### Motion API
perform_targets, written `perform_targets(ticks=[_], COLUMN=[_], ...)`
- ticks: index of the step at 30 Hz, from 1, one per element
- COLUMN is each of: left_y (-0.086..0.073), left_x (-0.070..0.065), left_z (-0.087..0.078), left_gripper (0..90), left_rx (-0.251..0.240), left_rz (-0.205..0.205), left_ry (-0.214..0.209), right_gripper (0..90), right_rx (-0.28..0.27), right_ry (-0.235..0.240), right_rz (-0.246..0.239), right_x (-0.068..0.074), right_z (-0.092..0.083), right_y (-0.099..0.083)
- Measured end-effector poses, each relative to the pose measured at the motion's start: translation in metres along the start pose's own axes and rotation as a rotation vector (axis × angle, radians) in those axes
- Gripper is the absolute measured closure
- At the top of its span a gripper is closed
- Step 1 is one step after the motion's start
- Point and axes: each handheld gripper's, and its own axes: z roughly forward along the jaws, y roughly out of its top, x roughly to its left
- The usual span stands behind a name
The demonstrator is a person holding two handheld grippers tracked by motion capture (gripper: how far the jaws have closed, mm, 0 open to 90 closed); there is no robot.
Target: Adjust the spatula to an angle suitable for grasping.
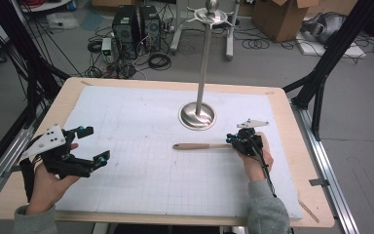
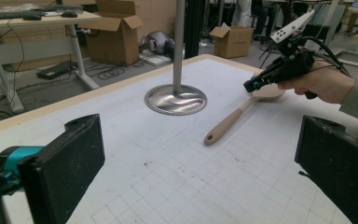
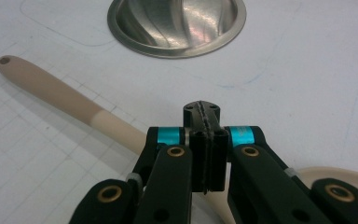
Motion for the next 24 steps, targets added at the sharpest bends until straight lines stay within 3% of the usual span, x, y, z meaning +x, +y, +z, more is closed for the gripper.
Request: perform_targets(ticks=[16,24], left_y=[-0.003,-0.003], left_x=[0.0,0.0], left_z=[0.0,0.001], left_gripper=[1.8,1.8], left_rx=[0.009,0.014], left_rz=[-0.006,-0.005], left_ry=[0.003,0.001], right_gripper=[90.0,90.0], right_rx=[0.105,0.123], right_ry=[0.003,0.023], right_rz=[-0.008,-0.008], right_x=[-0.015,-0.018], right_z=[0.017,0.014], right_y=[-0.004,-0.006])
